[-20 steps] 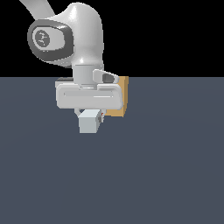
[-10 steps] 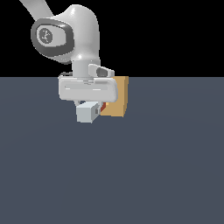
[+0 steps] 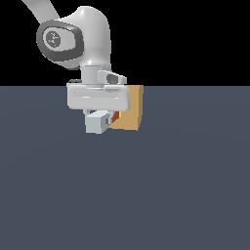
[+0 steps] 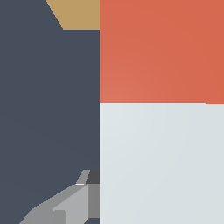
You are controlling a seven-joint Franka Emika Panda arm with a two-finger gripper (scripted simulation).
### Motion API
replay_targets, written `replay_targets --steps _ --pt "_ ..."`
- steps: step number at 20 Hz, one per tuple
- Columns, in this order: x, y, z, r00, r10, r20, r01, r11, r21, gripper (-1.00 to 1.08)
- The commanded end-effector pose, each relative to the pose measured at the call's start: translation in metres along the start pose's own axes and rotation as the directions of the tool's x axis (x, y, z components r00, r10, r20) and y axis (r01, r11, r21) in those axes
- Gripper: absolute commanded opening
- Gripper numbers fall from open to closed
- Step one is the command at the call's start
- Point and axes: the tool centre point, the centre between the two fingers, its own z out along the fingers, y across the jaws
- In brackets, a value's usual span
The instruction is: Insert the peg into the horizontal hole in a box.
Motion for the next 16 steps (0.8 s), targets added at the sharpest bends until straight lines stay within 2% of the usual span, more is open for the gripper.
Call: replay_targets --steps 1,16 --pt "0.0002 0.0020 -0.0019 1.000 0.000 -0.002 0.000 1.000 -0.004 -1.00" --pt "0.0036 0.0021 -0.0019 1.000 -0.002 -0.002 0.002 1.000 -0.003 -1.00"
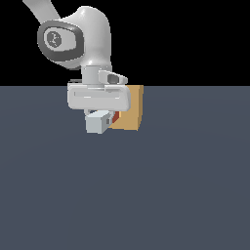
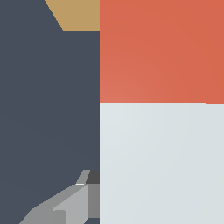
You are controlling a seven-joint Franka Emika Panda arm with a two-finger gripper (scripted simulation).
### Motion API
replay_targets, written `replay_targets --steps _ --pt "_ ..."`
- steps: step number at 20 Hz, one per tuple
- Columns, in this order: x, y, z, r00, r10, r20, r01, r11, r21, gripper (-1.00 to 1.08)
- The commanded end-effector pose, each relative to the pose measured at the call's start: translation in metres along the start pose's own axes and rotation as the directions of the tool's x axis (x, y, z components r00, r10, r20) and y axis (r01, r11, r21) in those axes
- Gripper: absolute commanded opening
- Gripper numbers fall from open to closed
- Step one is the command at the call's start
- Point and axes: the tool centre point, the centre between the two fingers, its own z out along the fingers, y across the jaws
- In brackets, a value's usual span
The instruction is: Insert the peg into the horizontal hole in a box.
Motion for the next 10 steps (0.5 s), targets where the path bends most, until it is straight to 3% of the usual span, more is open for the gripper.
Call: replay_targets --steps 1,10 --pt "0.005 0.001 -0.002 1.000 -0.001 -0.002 0.001 1.000 -0.004 -1.00" --pt "0.061 0.000 -0.003 1.000 -0.001 -0.004 0.001 1.000 -0.007 -1.00"
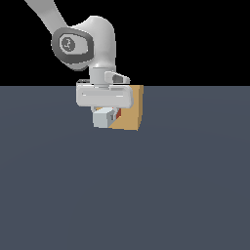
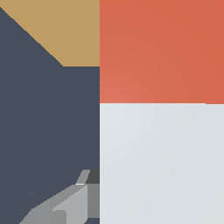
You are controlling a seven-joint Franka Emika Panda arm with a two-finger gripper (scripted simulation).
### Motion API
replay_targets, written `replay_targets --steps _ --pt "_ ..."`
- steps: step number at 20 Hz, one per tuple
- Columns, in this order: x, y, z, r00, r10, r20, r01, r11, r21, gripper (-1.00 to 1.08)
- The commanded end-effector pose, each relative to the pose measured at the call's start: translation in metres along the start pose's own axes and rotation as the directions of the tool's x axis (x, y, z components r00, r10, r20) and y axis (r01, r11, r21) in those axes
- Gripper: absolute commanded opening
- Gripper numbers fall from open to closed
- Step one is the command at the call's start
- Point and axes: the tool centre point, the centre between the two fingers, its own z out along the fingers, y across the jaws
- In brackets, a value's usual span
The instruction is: Insert the peg into the horizontal hole in a box.
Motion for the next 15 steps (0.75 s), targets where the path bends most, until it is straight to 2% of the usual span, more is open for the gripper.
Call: replay_targets --steps 1,8,15 --pt "0.022 0.001 -0.003 1.000 -0.001 -0.003 0.001 1.000 -0.005 -1.00" --pt "0.057 0.002 -0.004 1.000 -0.001 -0.004 0.001 1.000 -0.007 -1.00" --pt "0.059 0.003 -0.004 1.000 -0.001 -0.004 0.001 1.000 -0.007 -1.00"
